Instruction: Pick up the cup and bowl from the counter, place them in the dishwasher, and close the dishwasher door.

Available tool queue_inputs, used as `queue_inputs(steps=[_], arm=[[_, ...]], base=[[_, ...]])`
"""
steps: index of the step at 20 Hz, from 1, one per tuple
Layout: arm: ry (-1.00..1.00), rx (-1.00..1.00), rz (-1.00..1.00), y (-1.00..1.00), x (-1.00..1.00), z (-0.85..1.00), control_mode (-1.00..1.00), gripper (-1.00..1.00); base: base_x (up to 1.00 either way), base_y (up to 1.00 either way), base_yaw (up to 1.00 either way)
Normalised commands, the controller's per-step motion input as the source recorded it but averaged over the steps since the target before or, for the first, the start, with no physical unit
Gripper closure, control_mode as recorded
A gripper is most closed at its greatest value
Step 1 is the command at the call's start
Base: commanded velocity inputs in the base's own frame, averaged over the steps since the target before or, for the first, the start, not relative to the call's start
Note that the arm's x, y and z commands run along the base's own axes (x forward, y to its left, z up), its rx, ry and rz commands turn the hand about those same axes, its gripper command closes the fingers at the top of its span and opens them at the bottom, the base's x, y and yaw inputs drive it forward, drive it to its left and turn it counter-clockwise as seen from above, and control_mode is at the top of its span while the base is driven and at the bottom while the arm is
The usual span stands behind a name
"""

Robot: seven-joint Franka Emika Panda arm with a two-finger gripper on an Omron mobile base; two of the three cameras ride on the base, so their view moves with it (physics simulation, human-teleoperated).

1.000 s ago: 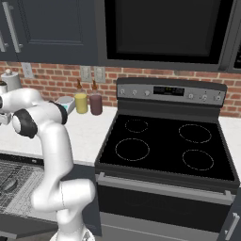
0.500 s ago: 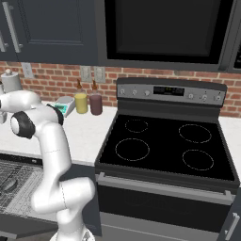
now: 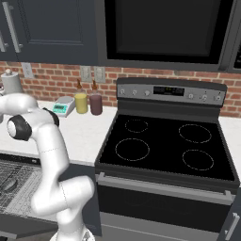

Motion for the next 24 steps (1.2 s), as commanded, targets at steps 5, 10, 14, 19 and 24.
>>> queue_inputs(steps=[5, 10, 14, 19, 24], arm=[[0.00, -0.15, 0.00, 0.13, 0.00, -0.19, -1.00, -1.00], [0.00, -0.10, 0.00, 0.05, 0.00, -0.08, -1.00, -1.00], [0.00, 0.00, 0.00, 0.00, 0.00, -0.01, -1.00, -1.00], [0.00, 0.00, 0.00, 0.00, 0.13, 0.00, -1.00, -1.00], [0.00, 0.00, 0.00, 0.00, 0.18, -0.07, -1.00, -1.00]], base=[[0.00, 0.00, 0.00], [0.00, 0.00, 0.00], [0.00, 0.00, 0.00], [0.00, 0.00, 0.00], [0.00, 0.00, 0.00]])
